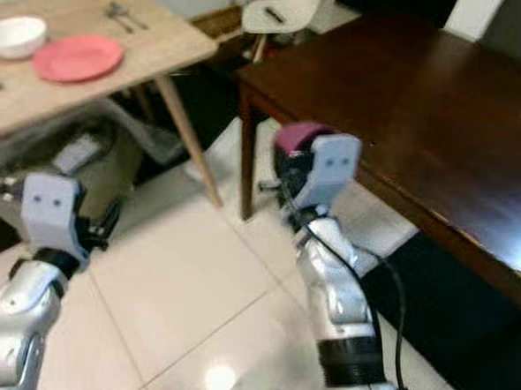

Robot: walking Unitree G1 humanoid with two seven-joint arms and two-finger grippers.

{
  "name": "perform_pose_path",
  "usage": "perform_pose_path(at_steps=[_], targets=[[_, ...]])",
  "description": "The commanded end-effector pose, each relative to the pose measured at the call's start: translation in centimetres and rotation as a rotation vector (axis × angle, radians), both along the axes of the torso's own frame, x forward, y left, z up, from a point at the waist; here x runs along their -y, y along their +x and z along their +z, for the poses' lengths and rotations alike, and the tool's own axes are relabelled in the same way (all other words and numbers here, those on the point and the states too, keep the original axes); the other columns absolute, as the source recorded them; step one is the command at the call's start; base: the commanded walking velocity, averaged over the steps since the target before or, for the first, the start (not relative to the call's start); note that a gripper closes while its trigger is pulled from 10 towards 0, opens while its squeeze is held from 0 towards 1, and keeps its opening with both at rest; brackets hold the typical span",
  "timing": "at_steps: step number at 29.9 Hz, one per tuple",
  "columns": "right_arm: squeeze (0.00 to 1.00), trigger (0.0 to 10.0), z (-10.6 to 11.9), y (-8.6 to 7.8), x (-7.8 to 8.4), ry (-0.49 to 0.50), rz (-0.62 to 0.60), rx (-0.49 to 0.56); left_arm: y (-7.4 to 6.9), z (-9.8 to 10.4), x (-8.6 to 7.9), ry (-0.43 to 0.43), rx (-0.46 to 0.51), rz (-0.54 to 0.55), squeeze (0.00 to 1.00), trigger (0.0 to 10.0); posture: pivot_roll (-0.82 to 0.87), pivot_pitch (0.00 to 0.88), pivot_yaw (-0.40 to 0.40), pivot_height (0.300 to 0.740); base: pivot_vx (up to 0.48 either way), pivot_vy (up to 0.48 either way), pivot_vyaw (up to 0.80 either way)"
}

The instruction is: Setting the table

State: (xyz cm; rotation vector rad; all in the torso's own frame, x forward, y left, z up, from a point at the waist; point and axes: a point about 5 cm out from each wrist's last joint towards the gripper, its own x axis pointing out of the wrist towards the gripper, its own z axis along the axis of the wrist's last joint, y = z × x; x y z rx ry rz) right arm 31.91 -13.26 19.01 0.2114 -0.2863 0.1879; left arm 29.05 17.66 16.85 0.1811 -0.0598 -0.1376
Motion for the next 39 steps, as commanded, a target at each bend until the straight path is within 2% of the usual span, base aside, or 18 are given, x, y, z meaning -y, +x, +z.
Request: perform_pose_path(at_steps=[1,4,6,8,12,25,39], targets=[[0.0,10.0,-0.1,0.1,1.4,0.022,-0.056,-0.008,0.0,-0.4,0.3,0.004,-0.021,-0.01,0.0,10.0,-0.03,0.05,0.043,0.74,0.454,0.0,0.41],[0.0,10.0,0.3,0.5,2.7,0.067,-0.087,-0.002,0.0,-0.4,0.2,0.007,-0.02,-0.009,0.0,10.0,-0.03,0.05,0.043,0.74,0.454,0.0,0.0],[0.0,10.0,0.4,0.5,2.9,0.074,-0.09,0.002,0.0,-0.4,0.2,0.007,-0.02,-0.008,0.0,10.0,-0.03,0.048,0.044,0.74,0.454,0.0,0.0],[0.0,10.0,1.0,0.7,4.0,0.107,-0.111,0.02,0.1,-0.4,0.2,0.008,-0.019,-0.007,0.0,10.0,-0.03,0.047,0.044,0.74,0.452,0.0,0.0],[0.0,10.0,1.2,0.7,4.6,0.115,-0.122,0.029,0.1,-0.4,0.2,0.009,-0.018,-0.008,0.0,10.0,-0.03,0.047,0.044,0.74,0.455,0.0,0.0],[0.0,10.0,1.6,0.9,5.1,0.142,-0.132,0.051,0.2,-0.3,0.1,0.013,-0.016,-0.009,0.0,10.0,-0.02,0.033,0.047,0.74,0.454,0.0,0.0],[0.0,10.0,2.1,1.0,5.0,0.11,-0.122,0.075,0.3,-0.2,0.1,0.015,-0.009,-0.007,0.0,10.0,-0.02,0.031,0.047,0.74,0.454,0.0,0.0]])
